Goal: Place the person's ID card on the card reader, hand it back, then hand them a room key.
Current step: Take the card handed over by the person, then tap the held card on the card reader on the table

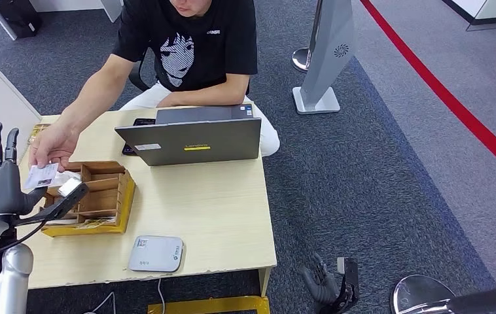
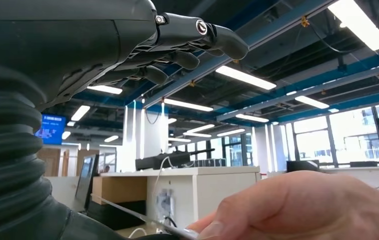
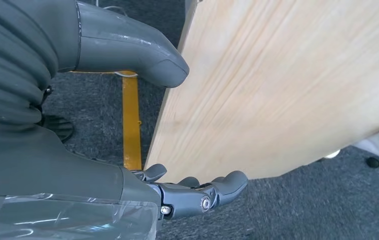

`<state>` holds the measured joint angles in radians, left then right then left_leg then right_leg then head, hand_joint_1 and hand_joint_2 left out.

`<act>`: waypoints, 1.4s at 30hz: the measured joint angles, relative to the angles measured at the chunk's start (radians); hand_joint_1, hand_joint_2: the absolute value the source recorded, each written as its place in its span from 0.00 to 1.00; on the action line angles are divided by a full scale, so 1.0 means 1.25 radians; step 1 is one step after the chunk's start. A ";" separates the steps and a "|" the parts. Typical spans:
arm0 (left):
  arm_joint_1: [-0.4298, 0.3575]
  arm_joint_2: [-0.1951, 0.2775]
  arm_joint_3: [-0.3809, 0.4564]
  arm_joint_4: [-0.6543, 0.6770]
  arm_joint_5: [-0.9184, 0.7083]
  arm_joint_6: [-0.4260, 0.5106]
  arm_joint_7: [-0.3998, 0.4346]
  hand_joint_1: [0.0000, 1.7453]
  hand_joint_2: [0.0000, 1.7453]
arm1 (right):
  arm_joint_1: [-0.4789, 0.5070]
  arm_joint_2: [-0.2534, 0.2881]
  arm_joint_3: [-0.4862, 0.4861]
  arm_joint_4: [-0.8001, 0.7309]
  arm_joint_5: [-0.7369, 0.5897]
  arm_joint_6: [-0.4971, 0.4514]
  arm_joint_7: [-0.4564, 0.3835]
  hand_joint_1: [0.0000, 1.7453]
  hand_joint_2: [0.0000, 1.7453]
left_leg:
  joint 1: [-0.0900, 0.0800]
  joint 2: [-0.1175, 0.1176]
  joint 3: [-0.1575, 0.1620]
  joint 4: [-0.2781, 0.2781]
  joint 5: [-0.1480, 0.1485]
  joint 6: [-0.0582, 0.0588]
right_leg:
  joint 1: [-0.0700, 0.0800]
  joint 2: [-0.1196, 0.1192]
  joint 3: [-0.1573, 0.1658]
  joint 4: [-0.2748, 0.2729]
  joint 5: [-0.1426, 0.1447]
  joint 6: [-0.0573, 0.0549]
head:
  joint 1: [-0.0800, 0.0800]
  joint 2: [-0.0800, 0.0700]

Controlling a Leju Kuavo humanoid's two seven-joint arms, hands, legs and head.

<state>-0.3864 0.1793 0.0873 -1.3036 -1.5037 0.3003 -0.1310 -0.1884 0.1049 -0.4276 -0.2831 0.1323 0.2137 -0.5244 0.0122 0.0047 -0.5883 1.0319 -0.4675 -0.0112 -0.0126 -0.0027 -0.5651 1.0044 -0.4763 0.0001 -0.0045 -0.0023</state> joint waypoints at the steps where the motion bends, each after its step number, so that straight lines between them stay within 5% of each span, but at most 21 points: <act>1: -0.008 0.000 -0.012 0.009 -0.010 0.007 0.005 0.03 1.00 | -0.001 0.001 -0.001 0.000 0.002 0.001 0.001 0.00 1.00 | 0.000 0.000 0.000 0.000 0.000 0.000 | 0.000 0.000 0.000 0.000 0.000 0.000 | 0.000 0.000; 5: -0.028 -0.001 -0.053 0.027 -0.028 0.028 0.014 1.00 1.00 | -0.003 0.005 -0.007 0.000 0.004 0.004 0.003 0.00 1.00 | 0.000 0.000 0.000 0.000 0.001 0.000 | 0.000 0.000 0.000 0.000 0.001 0.000 | 0.000 0.000; 34: -0.017 0.003 -0.070 -0.005 0.040 0.065 0.002 1.00 1.00 | 0.003 0.006 -0.036 0.000 0.006 0.013 -0.011 0.00 1.00 | 0.000 0.001 0.000 0.000 0.001 0.000 | 0.000 0.001 0.000 0.000 0.001 0.000 | 0.000 0.000; 38: 0.057 -0.033 -0.064 -0.103 0.143 0.110 -0.072 1.00 1.00 | 0.010 0.006 -0.049 0.000 0.001 0.009 -0.025 0.00 1.00 | -0.001 0.001 -0.001 0.000 0.000 0.000 | 0.000 0.001 0.000 0.000 0.000 0.001 | 0.000 0.000; 42: 0.219 -0.115 -0.075 -0.268 0.215 0.148 -0.165 1.00 1.00 | 0.028 0.006 -0.079 -0.001 -0.015 0.006 -0.048 0.00 1.00 | -0.001 0.001 -0.001 0.000 -0.002 0.002 | -0.001 0.002 0.000 -0.001 -0.001 0.002 | 0.000 0.000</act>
<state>-0.1129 0.0357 -0.0062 -1.6391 -1.2347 0.4859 -0.3369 -0.1537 0.1125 -0.5259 -0.2840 0.1131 0.2214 -0.5839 0.0104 0.0064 -0.5890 1.0319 -0.4705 -0.0090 -0.0137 -0.0007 -0.5654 1.0031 -0.4777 0.0031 -0.0051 -0.0023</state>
